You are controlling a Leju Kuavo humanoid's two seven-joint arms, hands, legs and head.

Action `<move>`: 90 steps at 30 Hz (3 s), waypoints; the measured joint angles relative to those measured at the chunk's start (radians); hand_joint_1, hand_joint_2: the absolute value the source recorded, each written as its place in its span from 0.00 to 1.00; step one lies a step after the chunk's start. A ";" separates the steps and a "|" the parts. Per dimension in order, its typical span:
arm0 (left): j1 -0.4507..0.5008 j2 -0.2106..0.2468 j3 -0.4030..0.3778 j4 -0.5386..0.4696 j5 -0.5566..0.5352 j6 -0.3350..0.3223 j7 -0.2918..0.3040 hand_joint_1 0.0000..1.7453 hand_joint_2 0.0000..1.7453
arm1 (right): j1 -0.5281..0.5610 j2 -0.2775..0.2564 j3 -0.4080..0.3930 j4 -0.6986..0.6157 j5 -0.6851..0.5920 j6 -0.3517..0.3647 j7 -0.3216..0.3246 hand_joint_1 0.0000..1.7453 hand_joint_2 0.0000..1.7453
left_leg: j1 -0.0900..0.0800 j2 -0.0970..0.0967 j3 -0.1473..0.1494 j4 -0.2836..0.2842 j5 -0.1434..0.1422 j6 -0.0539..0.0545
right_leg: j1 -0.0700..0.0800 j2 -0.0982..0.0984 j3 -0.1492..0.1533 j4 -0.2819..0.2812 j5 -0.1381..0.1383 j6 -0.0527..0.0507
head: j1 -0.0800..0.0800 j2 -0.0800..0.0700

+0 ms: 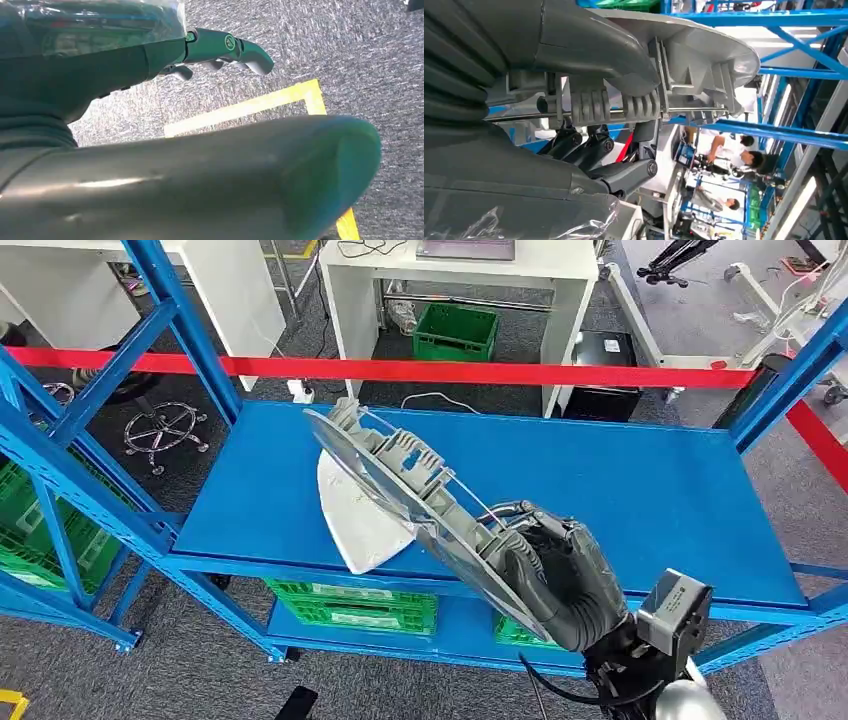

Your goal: Take the parts from the cabinet and place them on the table.

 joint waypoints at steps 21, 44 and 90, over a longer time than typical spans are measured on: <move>-0.001 0.000 0.000 -0.002 0.003 -0.007 -0.002 0.00 1.00 | -0.046 0.014 0.035 -0.085 0.024 0.047 -0.042 1.00 1.00 | 0.000 0.000 -0.001 0.000 0.000 0.000 | 0.000 0.000 -0.001 0.000 0.000 0.000 | 0.000 0.000; -0.006 -0.001 -0.002 -0.003 0.021 -0.058 0.007 0.00 1.00 | -0.068 0.028 0.064 -0.129 0.024 0.065 -0.068 1.00 1.00 | 0.000 0.000 -0.002 0.000 0.000 0.000 | 0.000 0.000 -0.002 0.000 0.000 0.000 | 0.000 0.000; 0.021 0.008 -0.002 -0.009 0.044 -0.048 0.012 0.00 1.00 | -0.041 0.045 0.131 -0.168 0.109 -0.024 0.008 1.00 1.00 | 0.013 0.002 -0.053 0.136 -0.106 -0.022 | -0.013 -0.001 -0.031 0.013 0.006 -0.018 | -0.005 0.000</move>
